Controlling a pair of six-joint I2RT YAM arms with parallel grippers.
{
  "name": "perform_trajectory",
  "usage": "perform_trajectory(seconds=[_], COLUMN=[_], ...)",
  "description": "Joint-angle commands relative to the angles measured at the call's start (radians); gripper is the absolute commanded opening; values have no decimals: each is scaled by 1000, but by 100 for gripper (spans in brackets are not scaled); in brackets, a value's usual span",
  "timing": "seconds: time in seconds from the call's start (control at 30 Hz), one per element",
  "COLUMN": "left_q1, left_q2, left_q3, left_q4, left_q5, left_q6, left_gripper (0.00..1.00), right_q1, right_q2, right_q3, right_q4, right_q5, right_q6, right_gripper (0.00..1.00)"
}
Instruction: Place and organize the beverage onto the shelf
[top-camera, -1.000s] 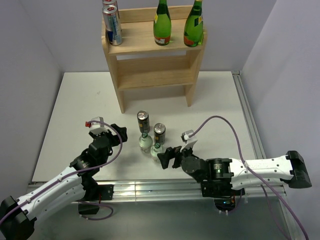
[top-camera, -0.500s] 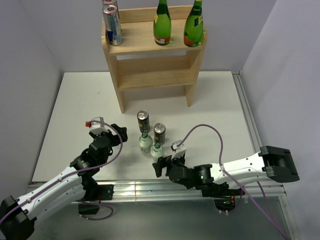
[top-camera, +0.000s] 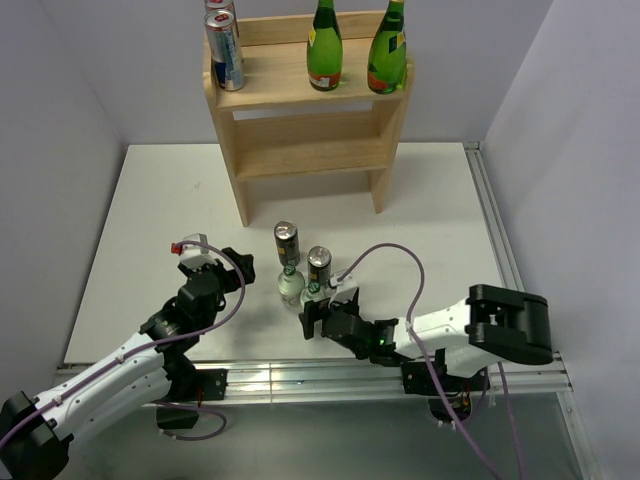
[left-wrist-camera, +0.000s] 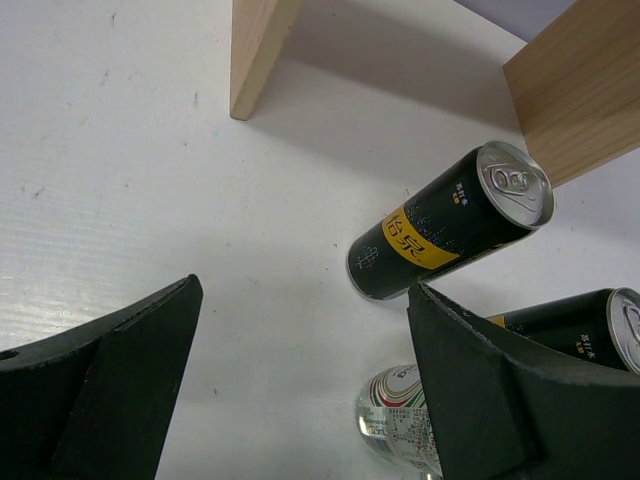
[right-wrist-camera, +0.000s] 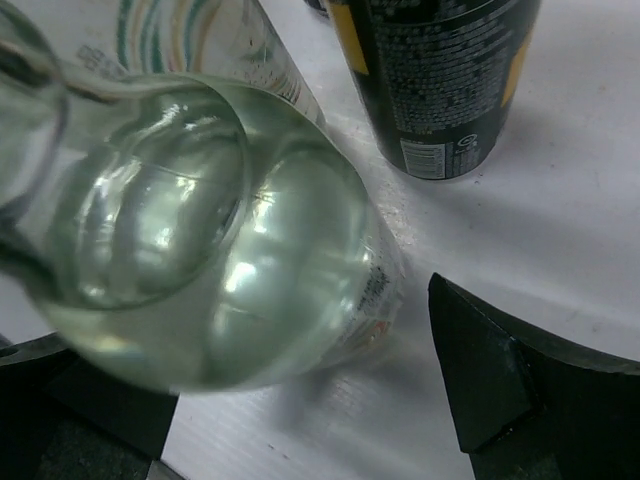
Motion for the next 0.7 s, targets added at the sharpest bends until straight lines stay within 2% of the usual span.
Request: perform_trajectory(seconds=[0.0,0.67], left_q1=[-4,-3], left_q2=[-3,-3], left_q3=[-1,-1], left_q4=[39,41], left_q5=[10,16], left_q6=[23,23], left_gripper=[91,91], right_q1=[-12,-39], right_q2=[64,228], right_q3=[51,49], right_q4=[110,333], right_q5=[-11,130], right_q6=[-46,-134], right_gripper=[100,100])
